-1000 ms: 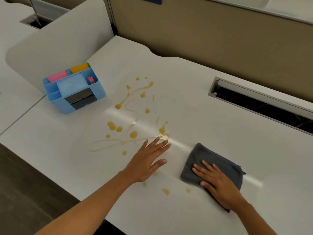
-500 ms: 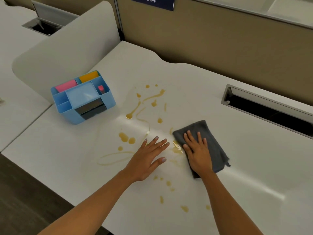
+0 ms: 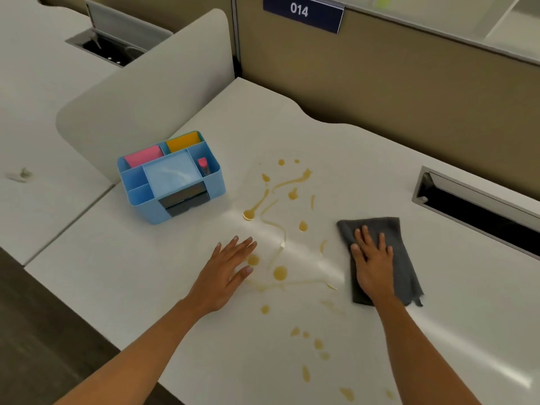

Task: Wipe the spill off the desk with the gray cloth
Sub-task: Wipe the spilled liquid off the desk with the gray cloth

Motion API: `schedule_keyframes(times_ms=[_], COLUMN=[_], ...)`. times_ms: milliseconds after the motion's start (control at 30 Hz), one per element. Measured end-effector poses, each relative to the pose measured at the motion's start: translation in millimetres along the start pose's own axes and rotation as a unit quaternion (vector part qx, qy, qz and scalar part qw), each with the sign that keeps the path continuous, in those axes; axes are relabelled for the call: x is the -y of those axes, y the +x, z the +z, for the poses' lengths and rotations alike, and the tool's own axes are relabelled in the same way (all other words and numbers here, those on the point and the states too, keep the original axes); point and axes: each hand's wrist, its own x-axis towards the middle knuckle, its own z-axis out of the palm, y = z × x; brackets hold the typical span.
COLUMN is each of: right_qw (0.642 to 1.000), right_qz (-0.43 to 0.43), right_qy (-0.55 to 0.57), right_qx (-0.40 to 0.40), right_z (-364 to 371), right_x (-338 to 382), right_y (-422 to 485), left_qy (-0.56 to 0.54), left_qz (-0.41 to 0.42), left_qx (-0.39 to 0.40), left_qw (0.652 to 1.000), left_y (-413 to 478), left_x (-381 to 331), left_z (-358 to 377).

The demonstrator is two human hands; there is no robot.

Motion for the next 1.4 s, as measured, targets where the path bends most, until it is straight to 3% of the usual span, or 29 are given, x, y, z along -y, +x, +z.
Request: schedule_keyframes(times_ms=[233,433,533,633,800,900,1000,1133,1400], right_qw=[0.988,0.968,0.973,0.99,1.0,0.999,0.989,0.97,0.997], right_qz=[-0.138,-0.211,-0.193,-0.126,-0.012,-0.046,-0.141,-0.221,-0.051], right_qy=[-0.011,0.026,0.031,0.027,-0.017,-0.02,-0.002,0.02,0.029], right_qx=[0.065,0.131,0.126,0.065,-0.011,0.007,0.049,0.098,-0.04], right_z=[41.3,38.8,22.3,9.2,20.7,36.4,48.4,49.9,15.0], right_x=[64.5,43.7,22.6,15.0,47.3,77.1,94.8,79.6,36.3], right_y=[-5.4,-53.0,-48.9,-21.6,39.4,49.5,34.8,2.9,45.4], left_qy=[-0.061,-0.005,-0.025,-0.044,-0.023,-0.002,0.009,0.035,0.039], left_qz=[-0.087,-0.055,-0.064,-0.051,-0.04,-0.033,-0.034,-0.032,-0.019], left_qx=[-0.095,-0.082,-0.094,-0.108,-0.11,-0.115,-0.113,-0.097,-0.097], left_qw=[0.99,0.995,0.993,0.992,0.993,0.993,0.993,0.994,0.994], left_y=[11.6,21.4,18.7,13.1,13.3,13.3,14.5,16.9,18.1], left_x=[44.2,83.1,100.3,108.7,110.3,108.8,108.1,109.1,113.3], left_z=[-30.3,-57.4,-68.8,-72.1,-70.3,-71.4,-72.1,-72.9,-71.3])
